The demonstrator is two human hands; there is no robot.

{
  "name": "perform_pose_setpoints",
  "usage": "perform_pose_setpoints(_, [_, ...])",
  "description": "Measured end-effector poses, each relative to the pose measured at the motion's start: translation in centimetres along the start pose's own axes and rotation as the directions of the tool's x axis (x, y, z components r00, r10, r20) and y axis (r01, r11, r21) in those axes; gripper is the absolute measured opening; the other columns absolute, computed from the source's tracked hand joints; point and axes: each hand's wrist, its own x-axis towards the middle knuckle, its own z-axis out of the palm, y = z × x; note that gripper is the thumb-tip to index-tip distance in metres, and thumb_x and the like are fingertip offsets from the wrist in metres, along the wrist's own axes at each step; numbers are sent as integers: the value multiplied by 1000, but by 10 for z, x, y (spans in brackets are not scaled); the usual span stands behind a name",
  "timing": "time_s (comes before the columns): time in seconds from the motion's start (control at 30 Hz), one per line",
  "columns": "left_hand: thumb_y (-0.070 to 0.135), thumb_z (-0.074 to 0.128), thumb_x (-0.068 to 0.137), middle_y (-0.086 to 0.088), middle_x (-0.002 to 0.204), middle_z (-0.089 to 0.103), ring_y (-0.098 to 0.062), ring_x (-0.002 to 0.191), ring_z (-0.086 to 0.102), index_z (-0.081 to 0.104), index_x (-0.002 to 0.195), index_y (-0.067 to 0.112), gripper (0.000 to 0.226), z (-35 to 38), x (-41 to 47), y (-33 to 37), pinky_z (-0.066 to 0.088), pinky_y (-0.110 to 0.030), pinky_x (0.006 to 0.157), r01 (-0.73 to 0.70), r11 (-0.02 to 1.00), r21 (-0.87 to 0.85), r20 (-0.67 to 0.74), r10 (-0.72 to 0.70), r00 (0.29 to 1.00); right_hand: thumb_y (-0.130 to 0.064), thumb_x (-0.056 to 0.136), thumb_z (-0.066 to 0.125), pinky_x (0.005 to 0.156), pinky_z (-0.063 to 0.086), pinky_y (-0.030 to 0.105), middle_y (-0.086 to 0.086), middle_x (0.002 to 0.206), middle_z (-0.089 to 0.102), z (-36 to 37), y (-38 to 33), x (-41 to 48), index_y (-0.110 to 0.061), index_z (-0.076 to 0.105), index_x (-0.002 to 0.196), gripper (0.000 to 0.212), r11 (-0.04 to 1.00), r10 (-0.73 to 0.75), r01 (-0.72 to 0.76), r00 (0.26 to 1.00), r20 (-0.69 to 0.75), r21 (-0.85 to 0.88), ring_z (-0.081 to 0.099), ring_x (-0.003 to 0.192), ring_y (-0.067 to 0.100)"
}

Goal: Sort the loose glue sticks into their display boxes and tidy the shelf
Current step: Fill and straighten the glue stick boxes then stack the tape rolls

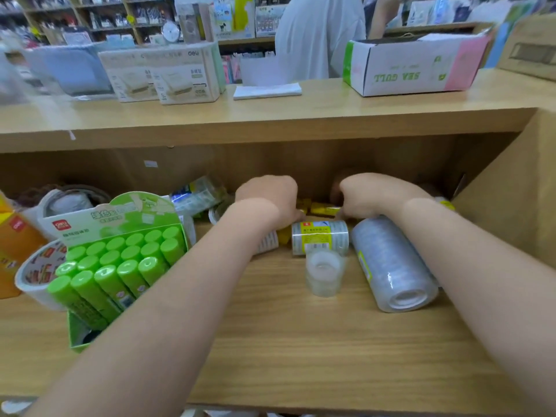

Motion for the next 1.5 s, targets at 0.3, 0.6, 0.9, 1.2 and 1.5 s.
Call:
perform_pose_setpoints(0.3, [39, 58, 87, 7, 65, 43, -23, 71, 47, 46, 69, 19, 30, 4, 21, 3, 35, -29, 62, -117, 993, -4, -59, 117, 991, -16, 79, 65, 73, 49, 39, -2, 82, 62, 6, 8, -62, -26, 50, 91, 22, 928, 8, 159, 896, -444, 337, 55, 80, 23])
perform_pose_setpoints(0.6, [15, 50, 90, -5, 111, 62, -28, 103, 59, 58, 111, 17, 22, 19, 26, 3, 38, -31, 69, -203, 975, 95, -8, 205, 979, -17, 85, 64, 67, 49, 46, 3, 83, 69, 39, -3, -100, -32, 37, 93, 32, 812, -54, 418, 749, -661, 407, 63, 80, 31])
perform_pose_setpoints(0.9, [7, 64, 85, 13, 84, 60, -1, 77, 57, 61, 104, 24, 25, 9, -52, 0, 39, -16, 65, -396, 877, -272, -557, 192, 808, -14, 76, 56, 65, 46, 40, -7, 76, 62, 31, -13, -127, -26, 38, 87, 24, 688, 76, 496, 676, -733, 529, 59, 71, 18])
perform_pose_setpoints(1.2, [2, 68, 76, -8, 94, 73, -17, 88, 68, 64, 95, 9, 21, 26, -144, -4, 55, -28, 76, -496, 4, -869, -486, -206, 849, -35, 77, 63, 55, 39, 27, -5, 71, 53, 46, -70, -128, -26, 51, 98, 26, 288, -74, 556, 825, -560, 780, 46, 59, 13])
perform_pose_setpoints(1.5, [10, 72, 78, -8, 93, 70, -24, 89, 65, 66, 101, 15, 25, 35, -177, -37, 52, -33, 80, -477, -138, -868, -413, -334, 847, -33, 74, 71, 66, 52, 22, -4, 81, 72, 59, -108, -124, -26, 71, 95, 22, 179, -114, 506, 863, -493, 844, 64, 70, 12])
